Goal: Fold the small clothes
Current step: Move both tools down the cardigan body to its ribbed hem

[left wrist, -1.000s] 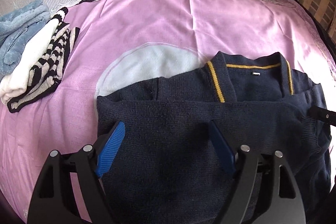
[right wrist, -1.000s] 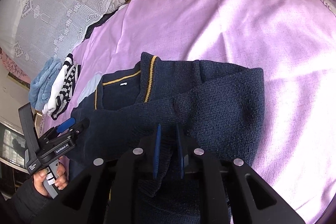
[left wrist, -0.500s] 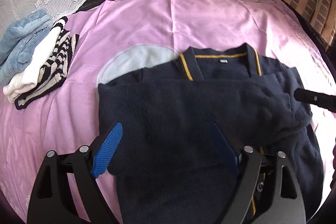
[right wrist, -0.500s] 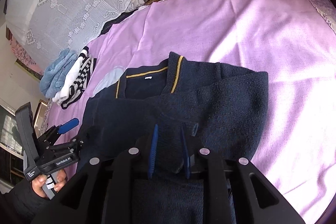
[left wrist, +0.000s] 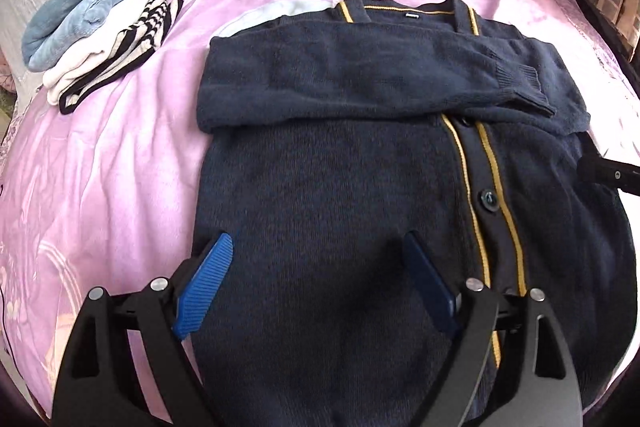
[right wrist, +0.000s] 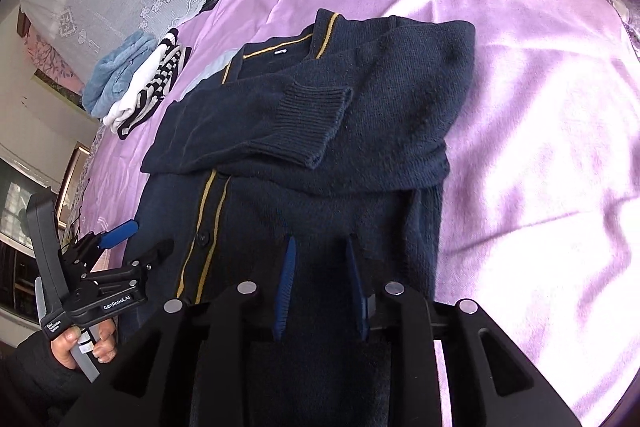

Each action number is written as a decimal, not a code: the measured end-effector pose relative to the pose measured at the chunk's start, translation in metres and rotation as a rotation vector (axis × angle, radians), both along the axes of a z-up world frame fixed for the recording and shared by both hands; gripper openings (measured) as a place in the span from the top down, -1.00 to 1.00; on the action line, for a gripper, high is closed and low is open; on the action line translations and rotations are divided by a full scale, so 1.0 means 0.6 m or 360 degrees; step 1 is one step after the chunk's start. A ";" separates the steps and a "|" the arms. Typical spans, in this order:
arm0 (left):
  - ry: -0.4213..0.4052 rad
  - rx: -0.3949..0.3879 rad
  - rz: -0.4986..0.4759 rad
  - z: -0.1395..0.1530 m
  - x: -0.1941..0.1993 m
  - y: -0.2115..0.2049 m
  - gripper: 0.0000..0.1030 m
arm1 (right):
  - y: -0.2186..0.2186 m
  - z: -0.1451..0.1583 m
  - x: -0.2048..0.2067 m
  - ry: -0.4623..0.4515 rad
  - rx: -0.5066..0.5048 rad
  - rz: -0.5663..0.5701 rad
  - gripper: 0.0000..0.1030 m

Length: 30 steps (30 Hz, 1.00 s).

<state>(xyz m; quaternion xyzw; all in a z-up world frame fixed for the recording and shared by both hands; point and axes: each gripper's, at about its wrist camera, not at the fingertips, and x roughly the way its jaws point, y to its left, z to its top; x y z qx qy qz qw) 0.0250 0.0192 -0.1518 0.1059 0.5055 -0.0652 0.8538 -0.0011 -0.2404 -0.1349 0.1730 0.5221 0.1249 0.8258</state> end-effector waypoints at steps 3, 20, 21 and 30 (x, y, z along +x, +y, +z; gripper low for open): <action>0.0006 0.0011 0.0023 0.005 -0.024 0.012 -0.65 | -0.005 0.005 -0.026 -0.0005 -0.0003 0.0010 0.47; 0.0044 0.0003 -0.0115 0.011 -0.088 0.053 -0.65 | 0.071 0.022 -0.134 -0.0001 -0.0089 0.0112 0.43; 0.0048 -0.0002 -0.0117 0.009 -0.089 0.056 -0.65 | 0.069 0.015 -0.138 0.0025 -0.0100 0.0100 0.46; 0.0072 -0.0033 -0.0063 0.008 -0.109 0.094 -0.70 | 0.034 0.022 -0.182 0.0013 -0.0108 -0.0013 0.46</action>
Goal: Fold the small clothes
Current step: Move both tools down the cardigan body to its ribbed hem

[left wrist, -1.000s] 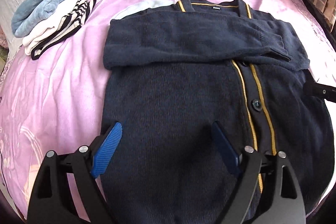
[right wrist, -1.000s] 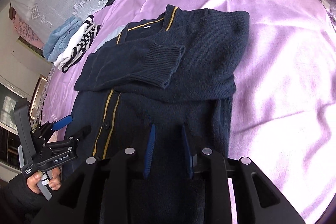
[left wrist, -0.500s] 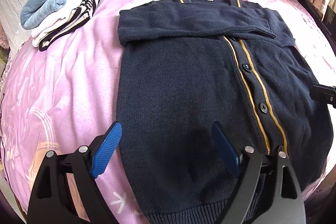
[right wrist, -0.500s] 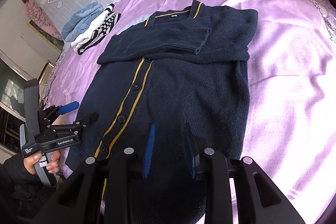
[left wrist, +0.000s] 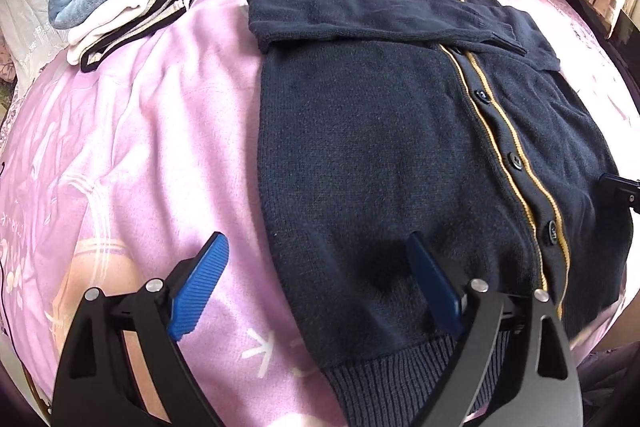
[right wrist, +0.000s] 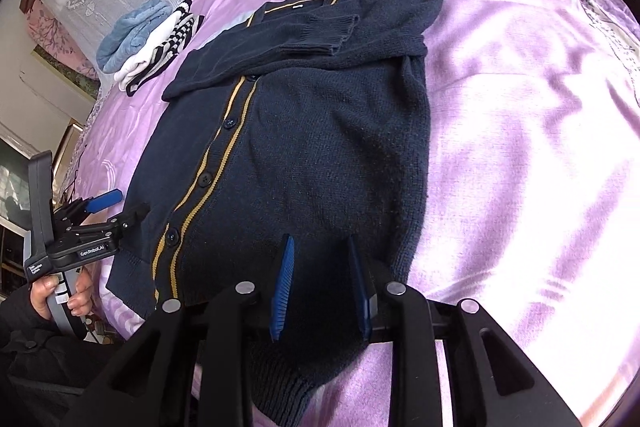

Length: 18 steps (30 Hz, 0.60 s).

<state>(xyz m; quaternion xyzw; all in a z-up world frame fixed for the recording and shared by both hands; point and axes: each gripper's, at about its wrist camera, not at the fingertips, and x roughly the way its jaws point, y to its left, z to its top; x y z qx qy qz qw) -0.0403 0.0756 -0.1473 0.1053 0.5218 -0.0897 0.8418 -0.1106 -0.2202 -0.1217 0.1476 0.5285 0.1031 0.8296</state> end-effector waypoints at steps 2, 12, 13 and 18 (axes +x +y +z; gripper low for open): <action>-0.0001 -0.0003 0.0003 0.003 -0.008 0.006 -0.70 | -0.006 0.007 -0.012 -0.0013 0.0001 -0.0010 0.46; 0.0090 -0.0066 -0.0083 -0.002 -0.038 0.019 -0.70 | -0.027 0.031 -0.059 -0.0042 -0.0053 -0.0041 0.28; 0.0105 -0.0080 -0.0087 -0.004 -0.039 0.022 -0.70 | -0.029 0.033 -0.063 -0.0040 -0.0058 -0.0041 0.23; 0.0169 -0.0108 -0.0094 -0.019 -0.044 0.031 -0.70 | -0.032 0.023 -0.080 0.0035 -0.0035 -0.0003 0.20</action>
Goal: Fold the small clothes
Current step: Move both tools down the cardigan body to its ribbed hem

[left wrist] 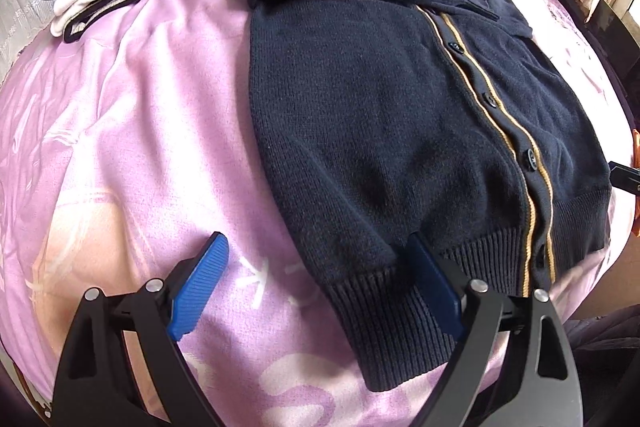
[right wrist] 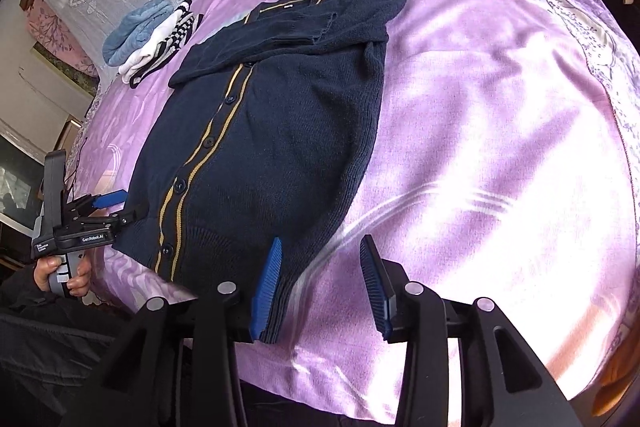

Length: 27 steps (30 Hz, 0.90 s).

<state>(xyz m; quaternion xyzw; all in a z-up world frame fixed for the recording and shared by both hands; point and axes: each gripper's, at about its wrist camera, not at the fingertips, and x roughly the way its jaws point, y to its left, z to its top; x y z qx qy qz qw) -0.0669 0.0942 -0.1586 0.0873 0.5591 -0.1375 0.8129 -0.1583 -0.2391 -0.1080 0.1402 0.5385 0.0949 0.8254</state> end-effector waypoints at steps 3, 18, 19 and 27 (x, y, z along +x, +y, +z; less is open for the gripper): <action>-0.0008 -0.0018 -0.0012 0.000 -0.004 0.000 -0.70 | 0.005 -0.006 -0.003 0.0010 0.0028 -0.0004 0.20; 0.0033 -0.0219 -0.0079 0.000 -0.021 0.016 -0.36 | 0.050 -0.020 -0.014 0.0029 0.0085 0.0119 0.20; 0.0036 -0.0228 -0.0084 0.000 -0.022 0.017 -0.32 | 0.052 -0.021 -0.016 0.0033 0.0092 0.0126 0.20; 0.0049 -0.0267 -0.0116 -0.001 -0.024 0.011 -0.05 | 0.069 -0.034 -0.018 0.0054 0.0108 0.0175 0.30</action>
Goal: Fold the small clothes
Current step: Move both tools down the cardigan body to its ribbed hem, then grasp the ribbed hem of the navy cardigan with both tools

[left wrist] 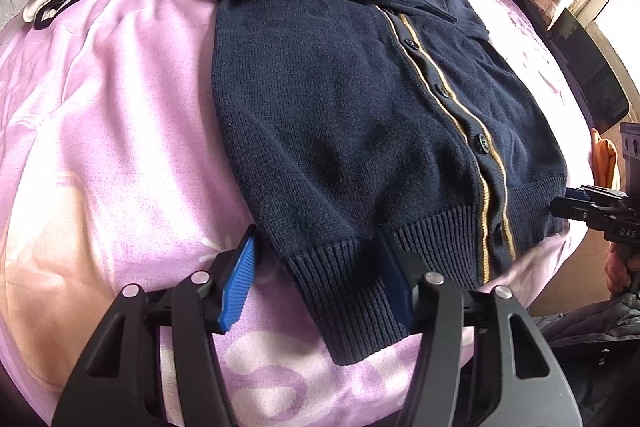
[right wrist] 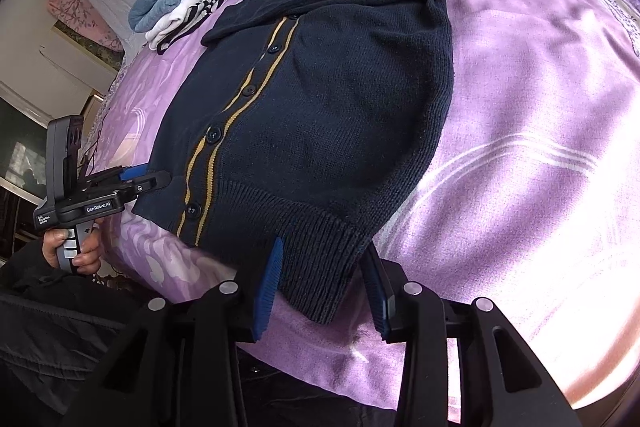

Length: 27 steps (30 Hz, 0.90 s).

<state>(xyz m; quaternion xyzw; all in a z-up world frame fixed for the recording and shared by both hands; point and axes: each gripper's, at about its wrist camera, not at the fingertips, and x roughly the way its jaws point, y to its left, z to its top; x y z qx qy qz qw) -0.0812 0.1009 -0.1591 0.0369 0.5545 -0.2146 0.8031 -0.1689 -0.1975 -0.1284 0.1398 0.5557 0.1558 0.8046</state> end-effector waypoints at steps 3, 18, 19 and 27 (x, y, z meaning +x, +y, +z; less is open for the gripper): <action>0.0023 -0.0032 -0.0012 -0.001 0.001 -0.001 0.07 | -0.004 -0.001 -0.004 -0.0001 0.0017 -0.0017 0.74; 0.0085 -0.0125 -0.0122 -0.005 -0.008 -0.004 0.10 | -0.017 -0.005 -0.001 0.0030 0.0118 -0.0074 0.84; 0.0089 -0.0140 -0.0117 -0.004 -0.008 -0.002 0.37 | -0.015 -0.001 -0.001 0.0013 0.0106 -0.0065 0.85; 0.0055 -0.0276 -0.0069 0.027 -0.001 0.017 0.83 | -0.022 0.025 0.001 -0.0053 0.0121 -0.0050 0.86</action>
